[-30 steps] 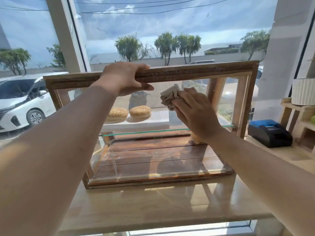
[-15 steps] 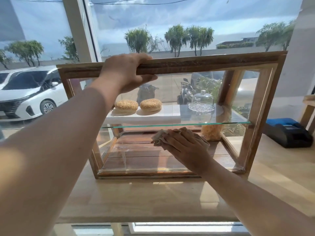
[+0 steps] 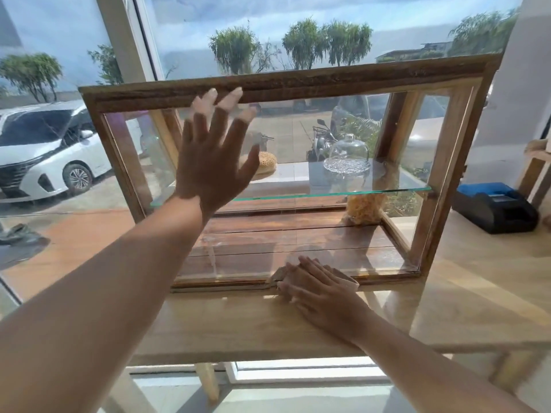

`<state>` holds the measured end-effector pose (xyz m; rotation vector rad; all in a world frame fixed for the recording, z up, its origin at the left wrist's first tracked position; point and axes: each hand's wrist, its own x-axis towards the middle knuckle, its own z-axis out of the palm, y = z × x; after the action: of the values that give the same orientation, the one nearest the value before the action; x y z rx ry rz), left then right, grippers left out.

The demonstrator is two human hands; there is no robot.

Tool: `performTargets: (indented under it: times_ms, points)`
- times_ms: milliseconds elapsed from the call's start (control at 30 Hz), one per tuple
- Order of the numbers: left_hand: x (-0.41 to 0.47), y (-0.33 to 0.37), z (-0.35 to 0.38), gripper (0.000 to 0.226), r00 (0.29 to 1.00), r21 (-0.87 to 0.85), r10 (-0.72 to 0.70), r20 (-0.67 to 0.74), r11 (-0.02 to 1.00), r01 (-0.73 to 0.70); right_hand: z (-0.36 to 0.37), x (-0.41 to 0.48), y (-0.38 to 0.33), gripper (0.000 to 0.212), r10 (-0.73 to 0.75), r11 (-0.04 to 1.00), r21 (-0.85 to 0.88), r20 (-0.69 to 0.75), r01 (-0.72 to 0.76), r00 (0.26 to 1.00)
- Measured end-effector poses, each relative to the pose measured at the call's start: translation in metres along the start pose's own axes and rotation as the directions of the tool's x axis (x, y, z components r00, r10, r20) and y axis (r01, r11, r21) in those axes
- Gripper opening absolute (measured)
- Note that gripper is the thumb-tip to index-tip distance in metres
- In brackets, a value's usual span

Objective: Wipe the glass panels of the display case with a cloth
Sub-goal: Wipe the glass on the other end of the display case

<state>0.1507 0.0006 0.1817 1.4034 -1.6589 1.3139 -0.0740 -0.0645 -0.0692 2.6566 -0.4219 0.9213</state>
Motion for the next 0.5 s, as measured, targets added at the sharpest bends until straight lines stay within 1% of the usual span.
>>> performTargets:
  times_ms: [33,67,133,200,267,333,367,400,433,467,500]
  points:
    - [-0.020,0.006,0.002,0.047,1.000,0.001,-0.015,0.011,1.000,0.015,-0.004,-0.005,0.000,0.056,0.027,0.999,0.018,-0.011,-0.027,1.000]
    - [-0.039,0.011,0.005,0.047,0.998,-0.013,-0.035,0.055,0.999,0.036,-0.008,-0.008,0.002,0.057,0.059,0.998,0.022,-0.021,-0.059,0.998]
    - [-0.072,0.019,0.010,0.048,0.982,-0.064,-0.065,0.178,0.995,0.078,-0.019,-0.013,0.008,0.051,0.157,0.987,0.026,-0.041,-0.156,0.987]
    - [-0.099,0.032,0.014,0.048,0.958,-0.117,-0.038,0.284,0.990,0.074,-0.027,-0.021,0.013,0.043,0.288,0.955,0.081,-0.032,-0.285,0.957]
    - [-0.122,0.049,0.018,0.048,0.925,-0.195,0.038,0.379,0.980,0.040,-0.029,-0.031,0.014,0.037,0.413,0.899,0.156,0.013,-0.409,0.911]
    - [-0.139,0.068,0.022,0.050,0.867,-0.278,0.111,0.485,0.960,0.033,-0.029,-0.037,0.013,0.030,0.550,0.804,0.245,0.038,-0.542,0.834]
    - [-0.144,0.077,0.025,0.052,0.825,-0.320,0.138,0.547,0.946,0.055,-0.029,-0.037,0.014,0.029,0.619,0.748,0.272,0.042,-0.605,0.784]
    - [-0.149,0.087,0.028,0.054,0.778,-0.361,0.155,0.610,0.927,0.099,-0.030,-0.036,0.015,0.027,0.671,0.703,0.273,0.049,-0.656,0.739]
    - [-0.154,0.096,0.030,0.056,0.726,-0.396,0.165,0.668,0.905,0.158,-0.029,-0.036,0.016,0.024,0.702,0.680,0.246,0.055,-0.691,0.710]
    - [-0.159,0.106,0.033,0.058,0.677,-0.422,0.177,0.714,0.881,0.214,-0.029,-0.036,0.017,0.021,0.721,0.667,0.211,0.062,-0.715,0.690]
    - [-0.165,0.116,0.035,0.059,0.643,-0.440,0.193,0.741,0.863,0.248,-0.029,-0.037,0.017,0.018,0.738,0.651,0.187,0.071,-0.735,0.671]
